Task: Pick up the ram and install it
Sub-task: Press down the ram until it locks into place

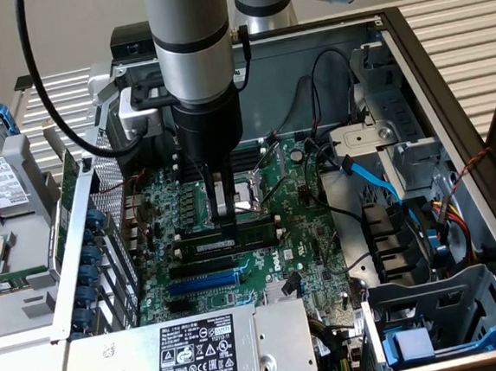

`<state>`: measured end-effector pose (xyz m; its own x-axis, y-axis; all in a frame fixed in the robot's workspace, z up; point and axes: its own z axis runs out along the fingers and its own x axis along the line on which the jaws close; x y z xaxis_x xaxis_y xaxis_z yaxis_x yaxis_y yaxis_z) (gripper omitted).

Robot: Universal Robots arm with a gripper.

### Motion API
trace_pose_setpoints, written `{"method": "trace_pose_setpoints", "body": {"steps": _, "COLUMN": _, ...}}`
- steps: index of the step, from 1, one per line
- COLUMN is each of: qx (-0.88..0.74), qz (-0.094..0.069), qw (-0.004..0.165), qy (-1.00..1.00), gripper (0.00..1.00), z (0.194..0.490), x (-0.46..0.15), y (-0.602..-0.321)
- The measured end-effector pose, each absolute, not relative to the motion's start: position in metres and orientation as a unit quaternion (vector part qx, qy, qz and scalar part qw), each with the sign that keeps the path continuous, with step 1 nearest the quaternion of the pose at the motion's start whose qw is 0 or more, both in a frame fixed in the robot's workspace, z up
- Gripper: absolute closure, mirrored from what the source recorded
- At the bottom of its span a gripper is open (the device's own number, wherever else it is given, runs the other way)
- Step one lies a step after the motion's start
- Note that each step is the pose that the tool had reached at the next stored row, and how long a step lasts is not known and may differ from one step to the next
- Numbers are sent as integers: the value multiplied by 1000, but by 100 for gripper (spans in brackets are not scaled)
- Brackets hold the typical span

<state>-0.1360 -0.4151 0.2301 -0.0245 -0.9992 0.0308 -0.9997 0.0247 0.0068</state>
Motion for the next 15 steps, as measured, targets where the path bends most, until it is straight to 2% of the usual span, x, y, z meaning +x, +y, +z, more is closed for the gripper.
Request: {"method": "trace_pose_setpoints", "body": {"steps": 15, "qx": 698, "qz": 8, "qw": 14, "qy": -716, "gripper": 89, "z": 226, "x": -136, "y": -416}}
